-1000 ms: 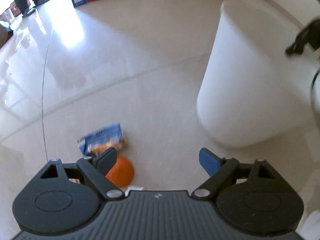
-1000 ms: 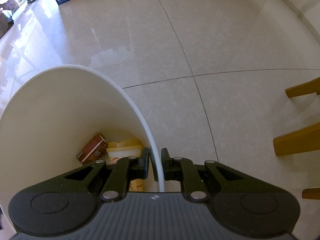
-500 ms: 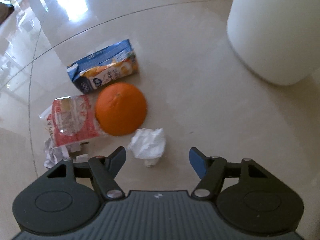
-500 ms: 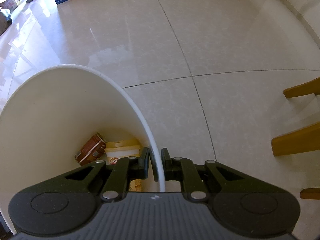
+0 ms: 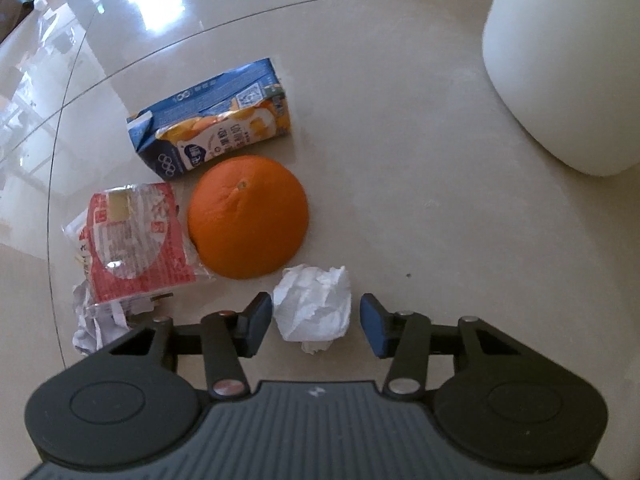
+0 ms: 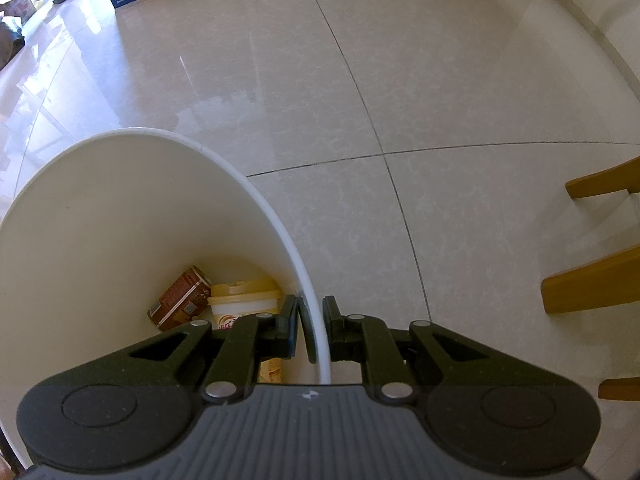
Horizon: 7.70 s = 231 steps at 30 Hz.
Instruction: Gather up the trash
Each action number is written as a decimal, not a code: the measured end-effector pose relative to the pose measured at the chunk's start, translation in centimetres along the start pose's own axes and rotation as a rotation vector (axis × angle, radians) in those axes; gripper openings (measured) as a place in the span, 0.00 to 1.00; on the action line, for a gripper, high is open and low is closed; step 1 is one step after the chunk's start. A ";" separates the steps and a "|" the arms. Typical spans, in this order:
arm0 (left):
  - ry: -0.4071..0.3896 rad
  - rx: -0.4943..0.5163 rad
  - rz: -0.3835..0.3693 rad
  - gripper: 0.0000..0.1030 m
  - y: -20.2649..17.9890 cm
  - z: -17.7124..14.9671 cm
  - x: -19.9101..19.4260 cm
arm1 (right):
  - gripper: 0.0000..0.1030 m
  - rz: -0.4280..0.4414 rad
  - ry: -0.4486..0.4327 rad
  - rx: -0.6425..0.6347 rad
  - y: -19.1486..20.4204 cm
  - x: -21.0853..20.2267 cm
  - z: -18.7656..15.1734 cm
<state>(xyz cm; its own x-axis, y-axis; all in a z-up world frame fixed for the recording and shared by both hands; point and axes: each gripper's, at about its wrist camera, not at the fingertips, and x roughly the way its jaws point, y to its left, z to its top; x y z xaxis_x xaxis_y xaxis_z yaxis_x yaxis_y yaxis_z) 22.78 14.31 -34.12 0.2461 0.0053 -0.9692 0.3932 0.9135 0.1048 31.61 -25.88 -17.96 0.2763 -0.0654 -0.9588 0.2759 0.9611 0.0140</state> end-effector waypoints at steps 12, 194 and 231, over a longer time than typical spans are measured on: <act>0.020 -0.089 -0.031 0.30 1.1 0.1 -1.7 | 0.15 -0.004 -0.001 0.002 0.0 0.0 0.0; -0.164 0.271 -0.330 0.81 -12.5 20.5 -23.3 | 0.15 0.010 0.008 0.035 -0.1 0.5 0.2; -0.101 -0.040 -0.162 0.92 -1.2 18.7 -17.3 | 0.15 0.002 0.023 0.022 0.1 0.6 0.5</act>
<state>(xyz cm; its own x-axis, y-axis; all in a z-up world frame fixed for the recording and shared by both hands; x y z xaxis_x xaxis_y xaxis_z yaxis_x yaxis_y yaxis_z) 34.59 5.50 -13.35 0.2710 -0.1822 -0.9452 0.4003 0.9143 -0.0615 32.26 -25.96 -18.39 0.2555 -0.0565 -0.9652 0.2955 0.9551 0.0223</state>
